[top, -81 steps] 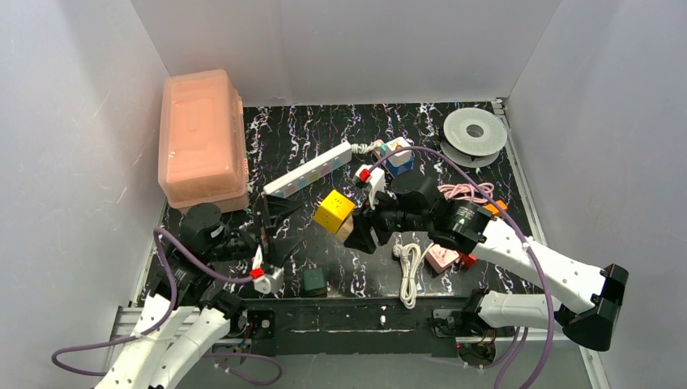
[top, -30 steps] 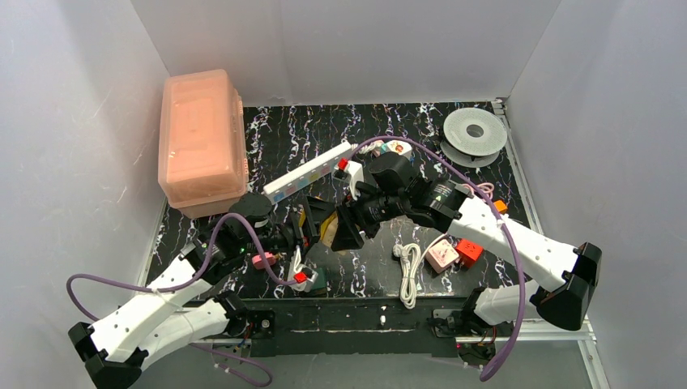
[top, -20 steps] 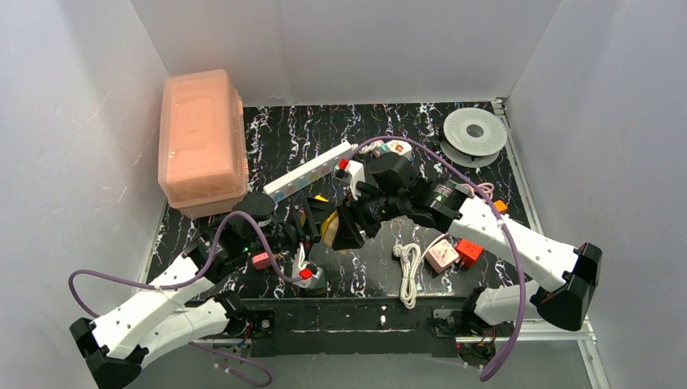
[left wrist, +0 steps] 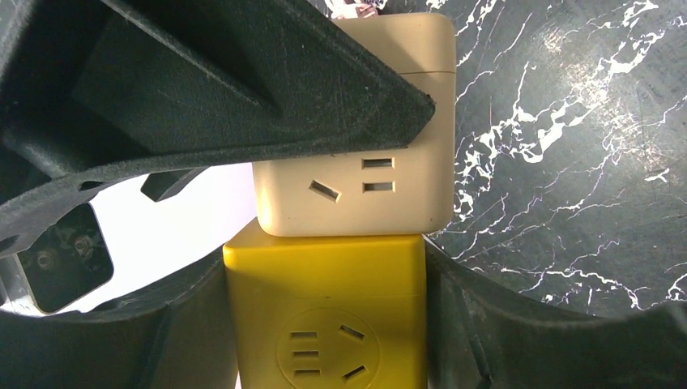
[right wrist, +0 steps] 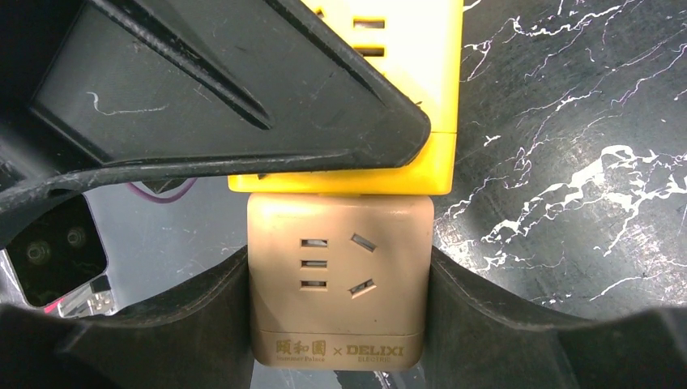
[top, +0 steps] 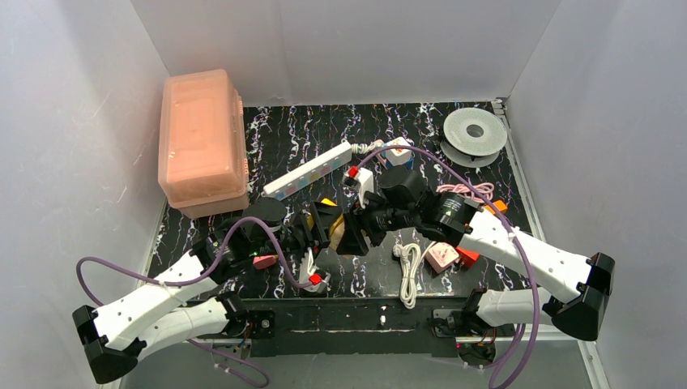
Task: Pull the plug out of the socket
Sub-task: Remove the plug from the socket.
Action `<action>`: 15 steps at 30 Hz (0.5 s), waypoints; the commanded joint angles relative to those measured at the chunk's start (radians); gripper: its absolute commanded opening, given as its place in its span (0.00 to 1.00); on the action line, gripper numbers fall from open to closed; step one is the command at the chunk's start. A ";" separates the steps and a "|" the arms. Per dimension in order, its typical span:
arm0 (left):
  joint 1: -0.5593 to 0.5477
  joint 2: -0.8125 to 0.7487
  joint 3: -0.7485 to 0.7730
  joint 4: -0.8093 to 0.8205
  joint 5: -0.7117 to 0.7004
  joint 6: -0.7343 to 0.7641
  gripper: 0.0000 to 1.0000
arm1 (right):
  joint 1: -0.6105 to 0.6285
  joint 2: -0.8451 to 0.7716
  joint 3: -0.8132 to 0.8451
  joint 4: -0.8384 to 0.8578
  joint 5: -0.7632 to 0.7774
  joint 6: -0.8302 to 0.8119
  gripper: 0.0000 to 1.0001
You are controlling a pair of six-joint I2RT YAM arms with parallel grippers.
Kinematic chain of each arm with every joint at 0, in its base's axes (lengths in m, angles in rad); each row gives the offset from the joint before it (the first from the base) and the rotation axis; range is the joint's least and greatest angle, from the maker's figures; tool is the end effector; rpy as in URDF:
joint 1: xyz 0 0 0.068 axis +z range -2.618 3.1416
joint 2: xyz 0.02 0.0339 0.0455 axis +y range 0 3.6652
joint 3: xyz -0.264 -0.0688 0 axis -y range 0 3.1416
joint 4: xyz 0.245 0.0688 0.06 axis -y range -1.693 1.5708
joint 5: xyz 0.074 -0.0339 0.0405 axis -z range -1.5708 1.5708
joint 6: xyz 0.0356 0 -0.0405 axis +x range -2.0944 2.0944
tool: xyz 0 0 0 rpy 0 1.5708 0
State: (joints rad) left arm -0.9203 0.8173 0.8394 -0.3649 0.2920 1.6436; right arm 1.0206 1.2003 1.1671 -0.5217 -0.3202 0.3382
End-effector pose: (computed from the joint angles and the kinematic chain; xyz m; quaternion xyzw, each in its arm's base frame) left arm 0.1038 -0.1533 0.3351 0.7990 0.1500 0.0905 0.5752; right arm 0.1279 0.2299 0.3546 -0.3617 0.7869 0.4101 0.2860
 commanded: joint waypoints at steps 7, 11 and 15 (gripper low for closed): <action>0.021 -0.022 0.016 -0.091 -0.174 0.014 0.00 | 0.016 -0.134 -0.031 -0.133 0.008 0.039 0.01; 0.021 -0.029 0.011 -0.095 -0.197 0.001 0.00 | 0.016 -0.177 -0.058 -0.136 0.028 0.055 0.01; 0.025 -0.029 0.013 -0.102 -0.206 -0.016 0.00 | 0.019 -0.212 -0.079 -0.146 0.036 0.068 0.01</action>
State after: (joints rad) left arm -0.9447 0.8165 0.8410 -0.3355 0.3130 1.6341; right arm 1.0401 1.0943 1.1011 -0.4961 -0.2558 0.3614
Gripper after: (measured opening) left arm 0.620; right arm 0.669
